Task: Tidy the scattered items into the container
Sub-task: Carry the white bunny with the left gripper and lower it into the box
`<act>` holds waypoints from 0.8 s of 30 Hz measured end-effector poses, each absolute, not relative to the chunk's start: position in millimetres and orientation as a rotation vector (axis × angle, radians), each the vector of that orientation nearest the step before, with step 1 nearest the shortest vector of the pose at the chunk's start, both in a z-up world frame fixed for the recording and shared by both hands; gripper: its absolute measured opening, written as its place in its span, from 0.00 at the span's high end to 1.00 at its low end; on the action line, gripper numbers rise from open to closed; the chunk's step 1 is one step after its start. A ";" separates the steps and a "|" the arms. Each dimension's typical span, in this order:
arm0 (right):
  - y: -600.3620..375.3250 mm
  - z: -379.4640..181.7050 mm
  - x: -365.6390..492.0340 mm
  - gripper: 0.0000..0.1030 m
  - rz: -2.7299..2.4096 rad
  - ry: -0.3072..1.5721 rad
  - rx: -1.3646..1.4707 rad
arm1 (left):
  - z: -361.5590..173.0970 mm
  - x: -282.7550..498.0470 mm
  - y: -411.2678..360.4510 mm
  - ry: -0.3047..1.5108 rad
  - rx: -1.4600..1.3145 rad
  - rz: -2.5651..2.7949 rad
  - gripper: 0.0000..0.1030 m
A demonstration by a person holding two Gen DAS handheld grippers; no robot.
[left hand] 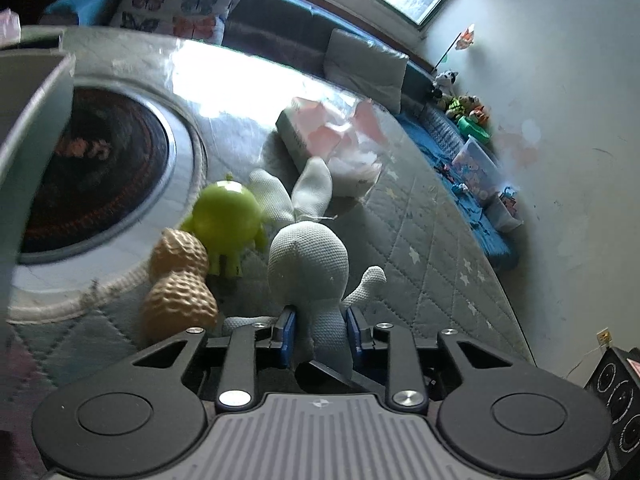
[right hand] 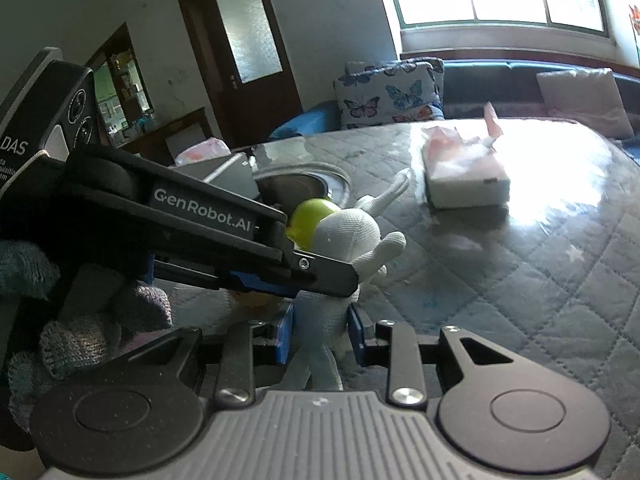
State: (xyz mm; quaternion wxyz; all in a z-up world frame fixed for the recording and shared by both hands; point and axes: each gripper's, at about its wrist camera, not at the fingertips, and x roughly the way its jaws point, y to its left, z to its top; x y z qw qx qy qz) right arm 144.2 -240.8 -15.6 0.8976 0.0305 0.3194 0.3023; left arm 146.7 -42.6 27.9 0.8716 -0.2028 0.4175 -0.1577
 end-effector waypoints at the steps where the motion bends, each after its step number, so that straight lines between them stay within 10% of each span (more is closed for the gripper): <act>1: -238.3 -12.9 142.3 0.72 0.632 0.654 0.062 | 31.6 143.3 -40.0 0.861 -0.418 -0.326 0.72; 24: -88.0 42.0 127.8 0.72 0.917 0.496 -0.054 | 95.0 77.1 99.4 0.630 -0.421 -0.056 0.72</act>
